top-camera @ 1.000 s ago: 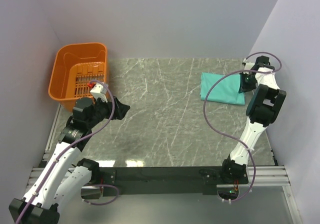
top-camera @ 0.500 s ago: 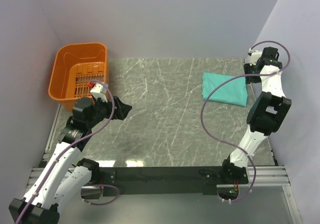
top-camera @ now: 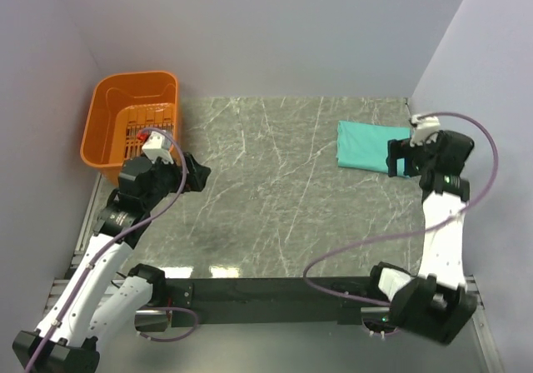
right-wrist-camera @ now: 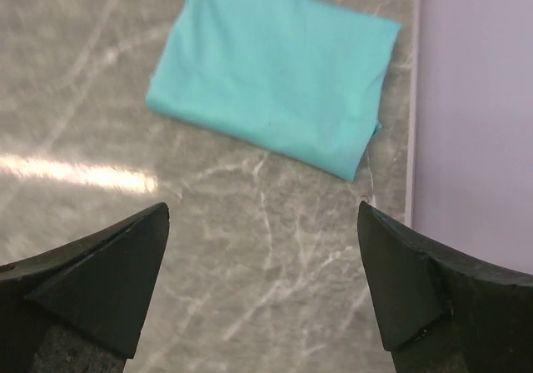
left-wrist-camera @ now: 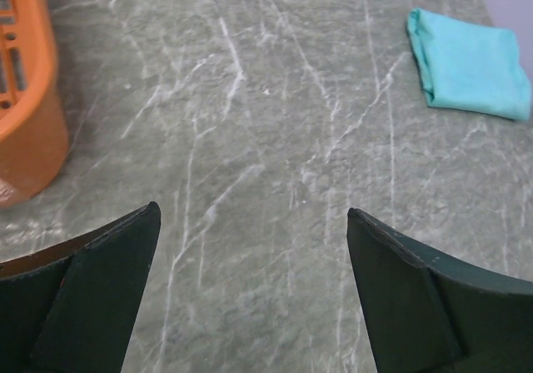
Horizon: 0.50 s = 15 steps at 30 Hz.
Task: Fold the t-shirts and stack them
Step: Neatly place the folded tshirt to the corner
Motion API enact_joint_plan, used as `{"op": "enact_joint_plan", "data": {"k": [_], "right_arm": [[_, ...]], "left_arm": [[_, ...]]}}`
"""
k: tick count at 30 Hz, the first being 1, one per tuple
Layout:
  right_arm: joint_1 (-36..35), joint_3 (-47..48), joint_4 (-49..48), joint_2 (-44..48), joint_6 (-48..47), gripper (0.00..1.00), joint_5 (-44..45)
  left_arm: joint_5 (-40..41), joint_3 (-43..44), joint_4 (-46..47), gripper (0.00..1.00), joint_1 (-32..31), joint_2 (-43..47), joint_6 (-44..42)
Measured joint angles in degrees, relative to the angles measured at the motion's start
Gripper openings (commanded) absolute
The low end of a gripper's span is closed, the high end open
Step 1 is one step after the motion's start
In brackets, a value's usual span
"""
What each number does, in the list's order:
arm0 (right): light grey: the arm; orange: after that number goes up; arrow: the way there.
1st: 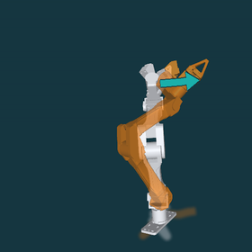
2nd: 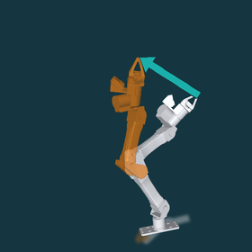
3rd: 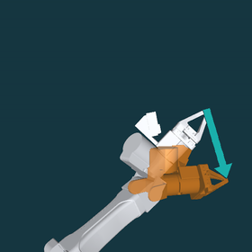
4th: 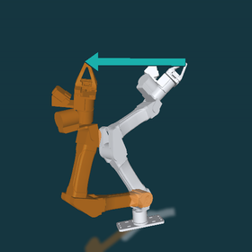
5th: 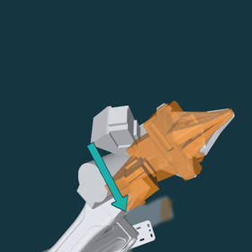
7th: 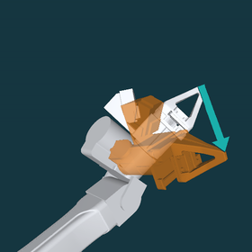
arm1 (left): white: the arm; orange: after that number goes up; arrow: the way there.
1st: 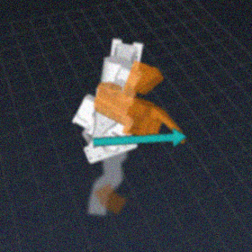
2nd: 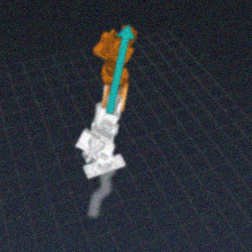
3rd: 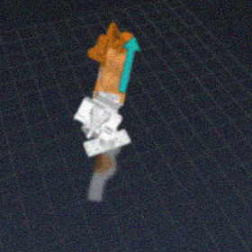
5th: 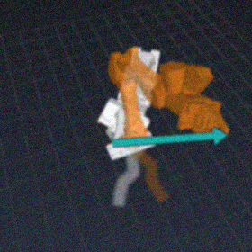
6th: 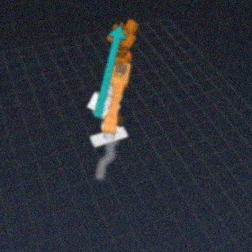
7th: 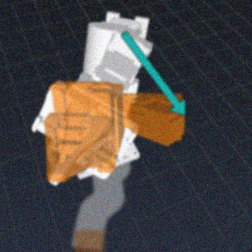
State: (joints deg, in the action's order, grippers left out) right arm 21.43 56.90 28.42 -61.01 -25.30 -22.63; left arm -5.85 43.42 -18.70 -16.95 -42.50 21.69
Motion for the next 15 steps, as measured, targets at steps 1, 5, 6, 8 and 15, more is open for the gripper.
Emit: {"op": "enact_joint_plan", "data": {"k": [1, 5, 6, 8, 15], "right_arm": [[0.98, -1.62, -1.27, 3.04, 2.45, 1.0, -0.79], [4.02, -4.9, -5.53, 10.56, 13.46, 1.0, 0.63], [4.11, -5.73, -6.67, 12.11, 17.03, 1.0, 2.21], [4.13, -7.26, -8.04, 14.32, 21.64, 1.0, 5.51], [4.13, -11.69, -9.57, 20.55, 27.45, 1.0, 15.28]], "left_arm": [[0.7, -0.02, -0.63, 0.99, 0.0, 0.44, -0.02], [3.17, -1.18, -2.34, 0.99, 0.0, 3.82, -0.28], [3.61, -1.84, -2.58, 0.99, 0.0, 4.98, -0.44], [4.24, -3.26, -3.21, 0.99, 0.0, 7.08, -0.55], [6.12, -4.33, -3.78, 0.99, 0.0, 8.66, -1.01]]}}
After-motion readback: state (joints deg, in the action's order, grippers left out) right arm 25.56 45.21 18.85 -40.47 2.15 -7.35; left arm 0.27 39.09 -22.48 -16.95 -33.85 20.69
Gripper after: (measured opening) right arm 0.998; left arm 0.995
